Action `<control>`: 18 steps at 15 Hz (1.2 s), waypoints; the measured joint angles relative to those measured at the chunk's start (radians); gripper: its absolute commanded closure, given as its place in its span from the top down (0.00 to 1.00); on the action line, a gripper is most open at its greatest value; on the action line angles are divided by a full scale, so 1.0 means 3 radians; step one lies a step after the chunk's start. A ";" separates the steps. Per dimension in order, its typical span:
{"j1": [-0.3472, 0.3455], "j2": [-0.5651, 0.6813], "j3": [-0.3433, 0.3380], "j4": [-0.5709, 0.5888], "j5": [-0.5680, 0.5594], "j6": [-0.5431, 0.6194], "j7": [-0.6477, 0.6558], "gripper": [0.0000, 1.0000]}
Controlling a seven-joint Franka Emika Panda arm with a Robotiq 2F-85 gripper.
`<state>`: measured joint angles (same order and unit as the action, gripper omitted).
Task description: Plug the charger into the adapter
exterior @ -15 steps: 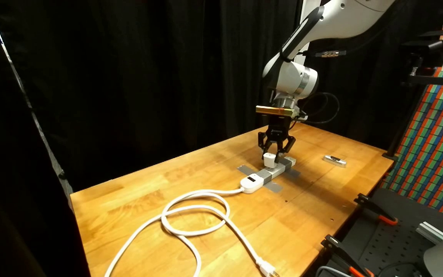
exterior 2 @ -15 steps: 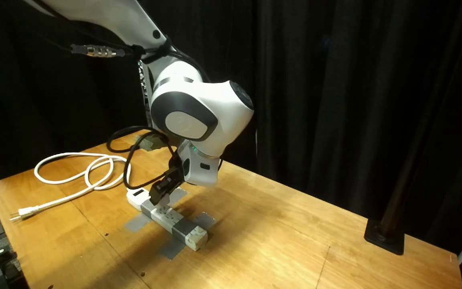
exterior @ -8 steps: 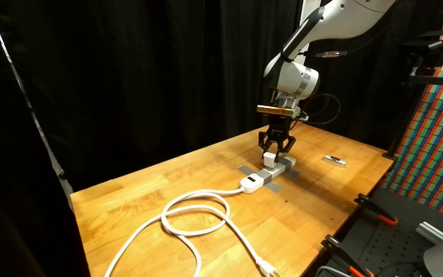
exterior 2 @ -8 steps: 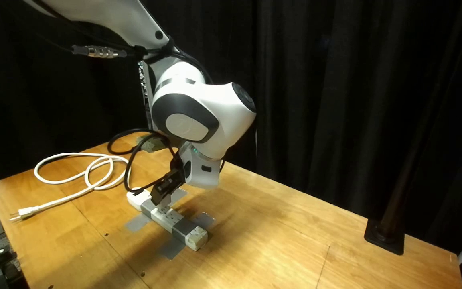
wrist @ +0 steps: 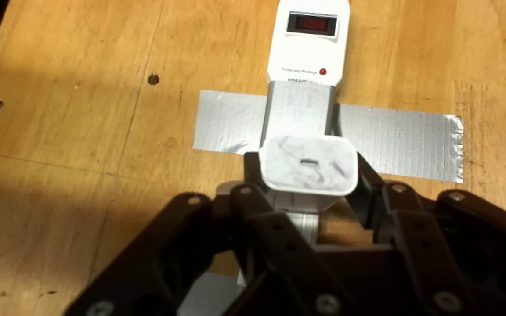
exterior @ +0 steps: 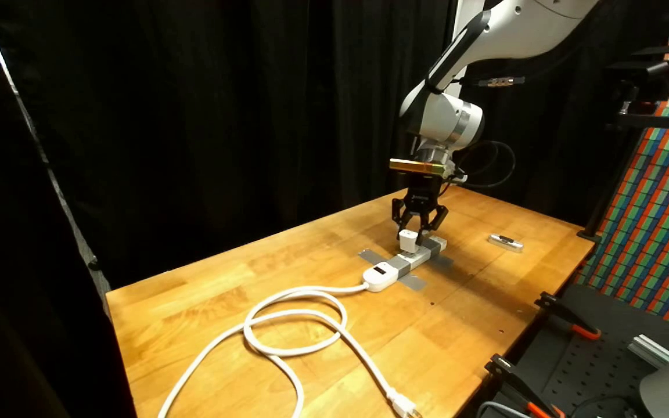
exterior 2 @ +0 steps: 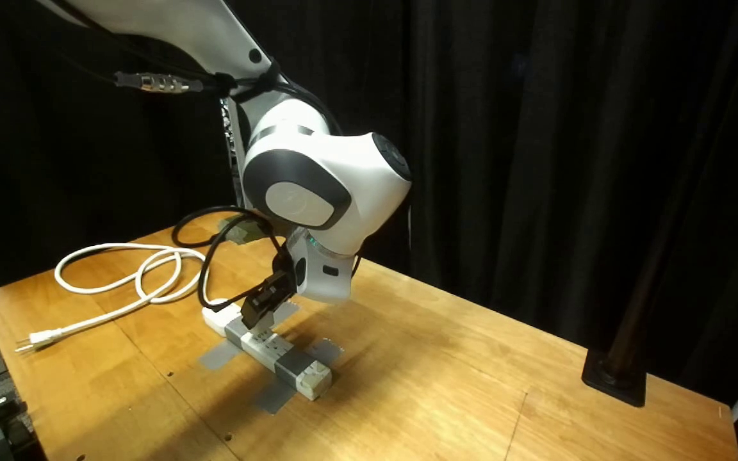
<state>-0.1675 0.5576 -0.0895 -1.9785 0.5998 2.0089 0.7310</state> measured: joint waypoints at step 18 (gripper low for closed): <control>0.0014 0.0034 -0.0007 -0.0070 0.0102 0.0092 -0.0042 0.81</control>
<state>-0.1633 0.5678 -0.0917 -1.9996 0.6305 2.0367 0.7183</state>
